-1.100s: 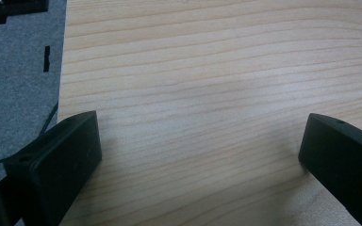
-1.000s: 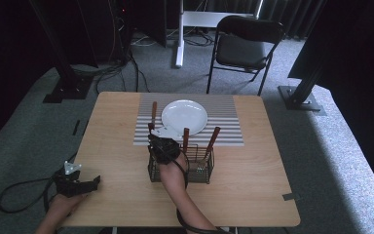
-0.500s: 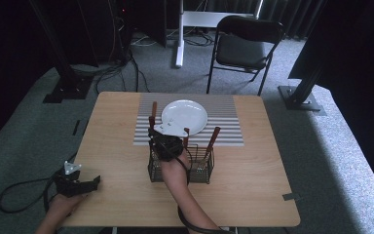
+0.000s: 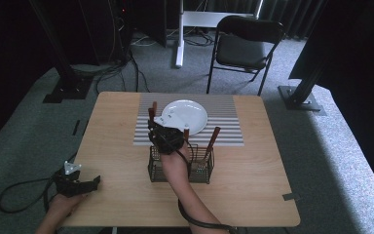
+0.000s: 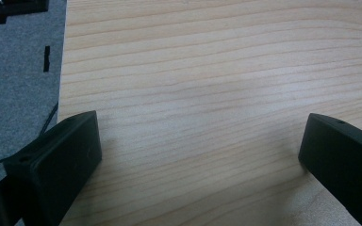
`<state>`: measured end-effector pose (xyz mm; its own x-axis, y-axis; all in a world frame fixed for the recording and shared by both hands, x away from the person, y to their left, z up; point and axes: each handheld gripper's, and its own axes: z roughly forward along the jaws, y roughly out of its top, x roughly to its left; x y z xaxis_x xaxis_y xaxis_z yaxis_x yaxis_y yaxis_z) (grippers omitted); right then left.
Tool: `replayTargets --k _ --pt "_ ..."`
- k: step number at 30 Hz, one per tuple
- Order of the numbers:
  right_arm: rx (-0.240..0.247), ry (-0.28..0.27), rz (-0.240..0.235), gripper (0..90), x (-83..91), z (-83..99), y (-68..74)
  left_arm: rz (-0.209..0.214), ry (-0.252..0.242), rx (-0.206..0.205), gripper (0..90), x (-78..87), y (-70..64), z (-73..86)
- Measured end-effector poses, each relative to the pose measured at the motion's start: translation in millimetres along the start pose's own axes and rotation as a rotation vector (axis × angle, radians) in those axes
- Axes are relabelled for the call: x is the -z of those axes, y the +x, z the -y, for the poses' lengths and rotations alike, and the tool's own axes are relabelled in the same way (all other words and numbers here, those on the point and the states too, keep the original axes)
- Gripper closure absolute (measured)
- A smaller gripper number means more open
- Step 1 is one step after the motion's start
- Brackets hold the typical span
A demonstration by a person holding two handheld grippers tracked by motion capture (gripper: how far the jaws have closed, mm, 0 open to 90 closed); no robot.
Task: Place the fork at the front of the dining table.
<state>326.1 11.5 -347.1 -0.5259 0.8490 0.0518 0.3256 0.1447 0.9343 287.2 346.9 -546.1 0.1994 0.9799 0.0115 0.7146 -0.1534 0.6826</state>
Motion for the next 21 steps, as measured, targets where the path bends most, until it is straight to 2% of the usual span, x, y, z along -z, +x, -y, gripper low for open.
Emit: replayTargets --k 12,21 --pt "0.007 -0.032 -0.002 76.1 1.7 -23.1 -3.3 0.000 0.000 0.001 0.0 0.0 -0.1 0.0" --pt "0.006 -0.036 -0.004 76.1 -6.7 -36.3 -4.8 0.000 0.000 0.001 0.0 0.0 -0.1 0.0"
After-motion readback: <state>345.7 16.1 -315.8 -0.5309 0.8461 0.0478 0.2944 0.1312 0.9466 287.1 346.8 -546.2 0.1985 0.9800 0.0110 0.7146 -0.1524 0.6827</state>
